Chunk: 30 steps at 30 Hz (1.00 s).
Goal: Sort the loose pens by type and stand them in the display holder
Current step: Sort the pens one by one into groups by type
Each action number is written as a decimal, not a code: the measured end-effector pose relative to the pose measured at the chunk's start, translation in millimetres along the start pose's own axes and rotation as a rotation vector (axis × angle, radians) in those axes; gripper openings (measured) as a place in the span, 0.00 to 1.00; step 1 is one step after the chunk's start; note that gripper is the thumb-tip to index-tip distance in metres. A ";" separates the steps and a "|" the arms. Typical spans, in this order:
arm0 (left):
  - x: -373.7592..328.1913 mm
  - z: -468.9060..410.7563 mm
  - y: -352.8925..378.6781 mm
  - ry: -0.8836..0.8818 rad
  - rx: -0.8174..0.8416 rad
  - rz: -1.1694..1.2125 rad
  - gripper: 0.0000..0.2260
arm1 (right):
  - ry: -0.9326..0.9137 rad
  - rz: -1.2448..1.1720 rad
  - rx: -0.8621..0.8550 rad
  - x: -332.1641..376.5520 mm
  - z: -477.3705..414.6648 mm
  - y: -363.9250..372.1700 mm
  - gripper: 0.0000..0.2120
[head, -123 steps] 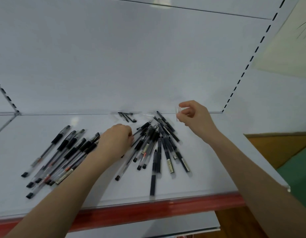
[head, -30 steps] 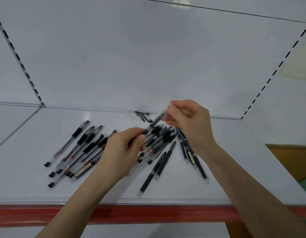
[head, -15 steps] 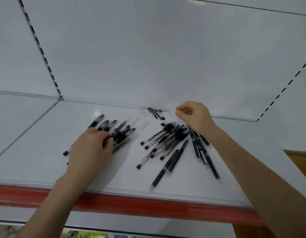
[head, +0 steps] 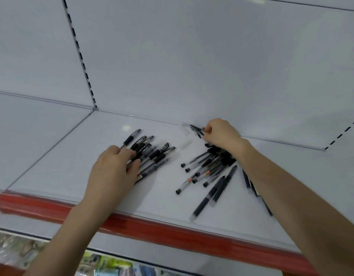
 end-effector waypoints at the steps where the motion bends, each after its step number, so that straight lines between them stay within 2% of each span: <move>1: -3.1 0.6 -0.7 0.015 -0.007 0.020 0.07 | 0.008 -0.021 0.001 -0.6 0.8 -0.3 0.10; 5: -27.4 2.8 1.4 0.125 0.009 0.130 0.04 | 0.044 -0.204 -0.084 -13.0 11.9 -19.9 0.11; 9: -69.2 6.8 20.7 0.283 0.131 0.239 0.06 | 0.085 -0.330 -0.205 -41.8 31.7 -46.2 0.09; 14: -119.6 8.9 52.2 0.404 0.256 0.279 0.06 | 0.137 -0.543 -0.251 -80.4 65.0 -52.4 0.03; 17: -138.2 7.1 76.1 0.398 0.341 0.155 0.10 | 0.147 -0.585 -0.295 -95.7 84.7 -57.0 0.05; 21: -154.3 4.2 90.4 0.410 0.357 -0.070 0.12 | 0.161 -0.659 -0.337 -110.0 107.5 -59.6 0.06; 25: -165.2 6.3 91.7 0.502 0.329 -0.195 0.06 | 0.172 -0.772 -0.361 -118.4 118.9 -60.2 0.07; 29: -165.8 10.7 100.5 0.577 0.357 -0.357 0.21 | 0.189 -0.865 -0.392 -120.0 121.0 -62.0 0.06; 30: -165.6 10.3 94.3 0.570 0.342 -0.332 0.24 | 0.195 -0.883 -0.406 -120.1 121.1 -62.7 0.05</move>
Point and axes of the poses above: each hand's wrist, its own z-axis away from the middle knuckle, its own y-axis out of the palm, x = y × z, the point moved 10 cm from there along -z, towards the middle knuckle, and after that the axes turned 2 degrees about z, right-handed, at the moved point
